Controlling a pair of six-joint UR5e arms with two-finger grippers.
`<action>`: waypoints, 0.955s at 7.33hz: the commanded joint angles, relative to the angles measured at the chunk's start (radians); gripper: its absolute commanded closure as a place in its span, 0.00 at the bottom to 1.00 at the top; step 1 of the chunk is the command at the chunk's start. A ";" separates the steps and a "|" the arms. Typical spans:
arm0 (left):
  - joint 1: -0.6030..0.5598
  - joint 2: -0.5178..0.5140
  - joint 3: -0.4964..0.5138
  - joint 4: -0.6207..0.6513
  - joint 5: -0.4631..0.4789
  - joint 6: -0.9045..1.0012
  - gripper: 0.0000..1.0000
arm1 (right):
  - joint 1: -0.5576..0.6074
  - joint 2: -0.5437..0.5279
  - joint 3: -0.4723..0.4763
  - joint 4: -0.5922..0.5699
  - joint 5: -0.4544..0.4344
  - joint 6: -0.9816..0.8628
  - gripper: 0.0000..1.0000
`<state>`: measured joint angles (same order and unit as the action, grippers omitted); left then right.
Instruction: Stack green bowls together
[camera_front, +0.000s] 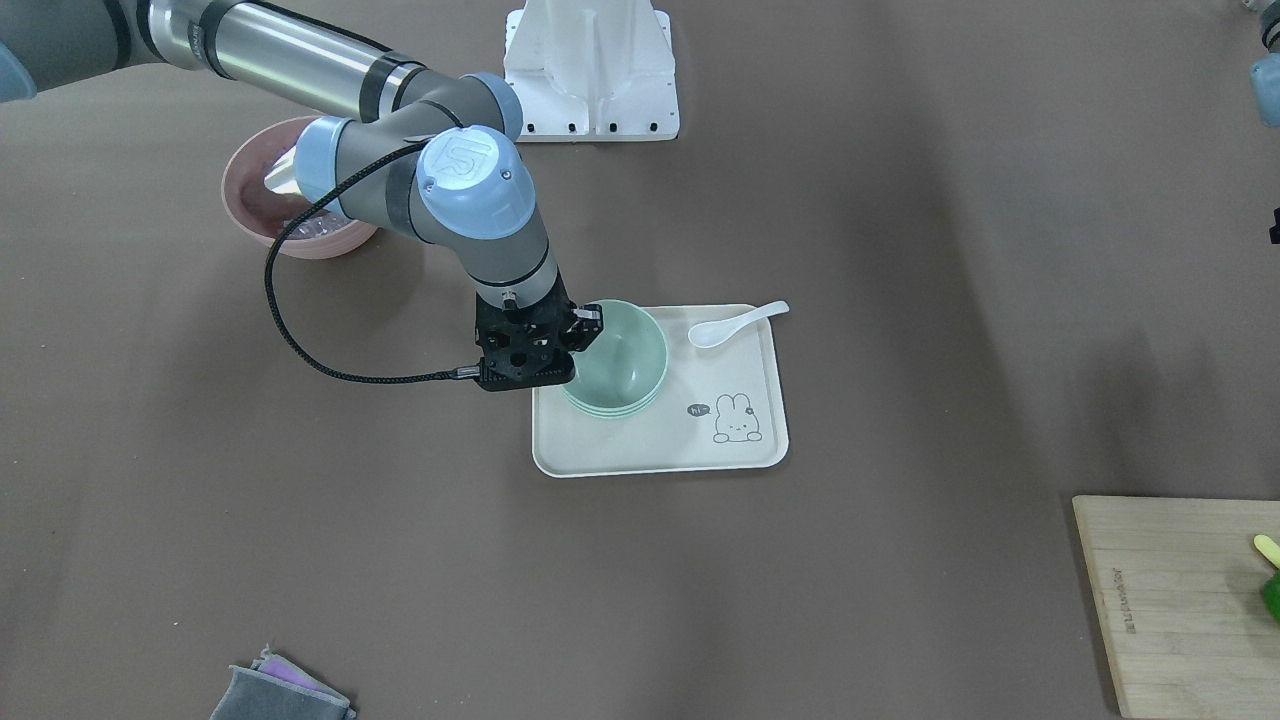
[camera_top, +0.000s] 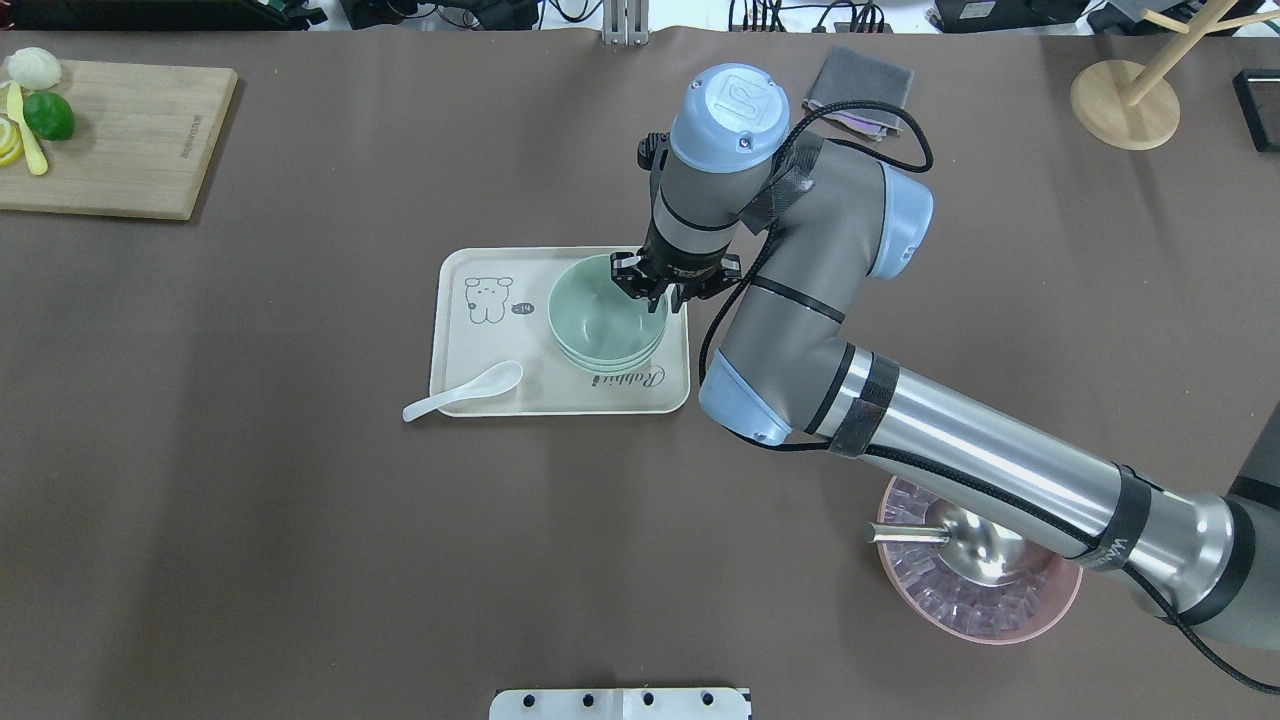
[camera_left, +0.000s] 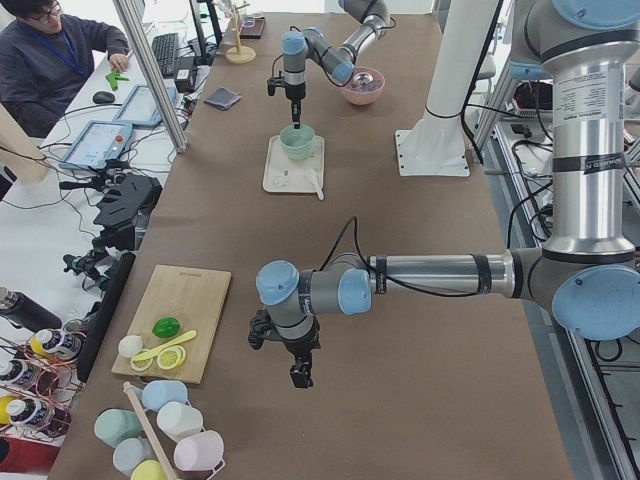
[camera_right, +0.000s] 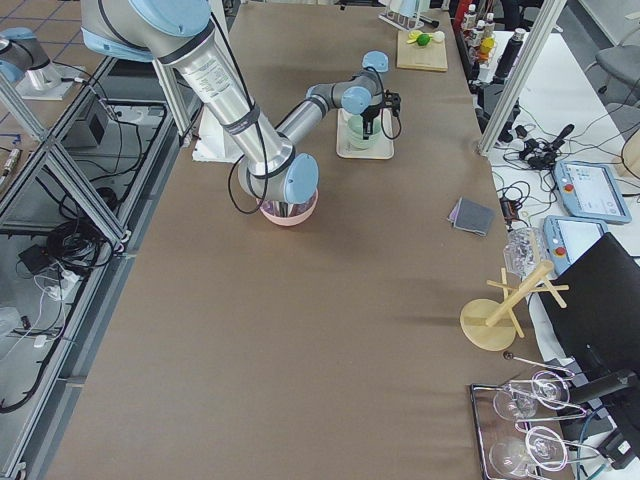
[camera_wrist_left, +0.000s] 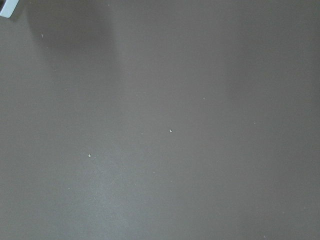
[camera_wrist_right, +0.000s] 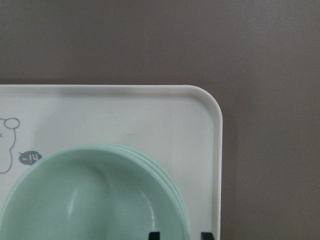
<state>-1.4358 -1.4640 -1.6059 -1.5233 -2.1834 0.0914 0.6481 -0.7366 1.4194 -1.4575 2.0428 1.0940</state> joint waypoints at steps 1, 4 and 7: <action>0.000 0.001 0.000 0.000 -0.001 0.001 0.01 | 0.021 0.005 0.029 -0.001 0.000 -0.014 0.00; -0.002 -0.004 -0.003 0.002 0.001 -0.001 0.01 | 0.178 -0.057 0.090 -0.105 0.100 -0.261 0.00; -0.064 -0.045 -0.020 0.015 0.008 -0.001 0.01 | 0.413 -0.340 0.196 -0.216 0.137 -0.732 0.00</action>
<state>-1.4705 -1.4867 -1.6191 -1.5132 -2.1801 0.0905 0.9622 -0.9769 1.5912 -1.6127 2.1787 0.5681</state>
